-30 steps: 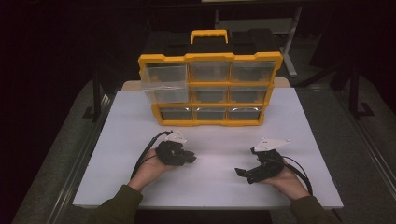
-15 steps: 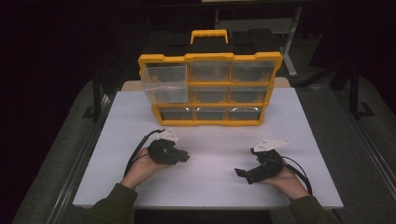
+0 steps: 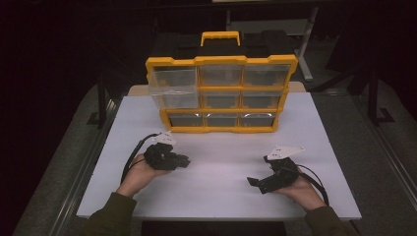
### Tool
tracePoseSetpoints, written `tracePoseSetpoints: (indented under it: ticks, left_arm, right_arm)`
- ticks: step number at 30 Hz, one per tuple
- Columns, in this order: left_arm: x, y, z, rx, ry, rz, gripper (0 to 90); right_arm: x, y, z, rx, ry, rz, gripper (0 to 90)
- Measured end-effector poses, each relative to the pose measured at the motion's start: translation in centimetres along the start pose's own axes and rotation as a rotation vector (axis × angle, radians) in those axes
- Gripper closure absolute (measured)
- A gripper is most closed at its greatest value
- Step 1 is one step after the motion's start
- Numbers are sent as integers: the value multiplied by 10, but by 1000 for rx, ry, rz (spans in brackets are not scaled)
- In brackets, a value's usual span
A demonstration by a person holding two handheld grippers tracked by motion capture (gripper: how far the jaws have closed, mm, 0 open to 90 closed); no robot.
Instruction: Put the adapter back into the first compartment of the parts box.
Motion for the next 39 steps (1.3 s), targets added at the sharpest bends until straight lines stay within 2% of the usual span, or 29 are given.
tracePoseSetpoints:
  ticks: [17, 27, 39]
  left_arm:
    - [9, 22, -6, -3, 26, 9, 765]
    - [19, 41, -12, -20, 57, 22, 765]
    - [25, 61, -14, -7, 75, 27, 765]
  right_arm:
    - [0, 0, 0, 0, -1, 1, 0]
    - [0, 0, 0, 1, 0, 1, 0]
    - [0, -1, 0, 2, 1, 2, 0]
Point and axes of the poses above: each handheld gripper's, and its own axes: y roughly backward along the jaws, z roughly out of its top, x roughly to its left, the point moved 2 cm from there along -y, roughly forward along the jaws, and after that the axes turned 3 degrees about x, right-handed, at the moved point
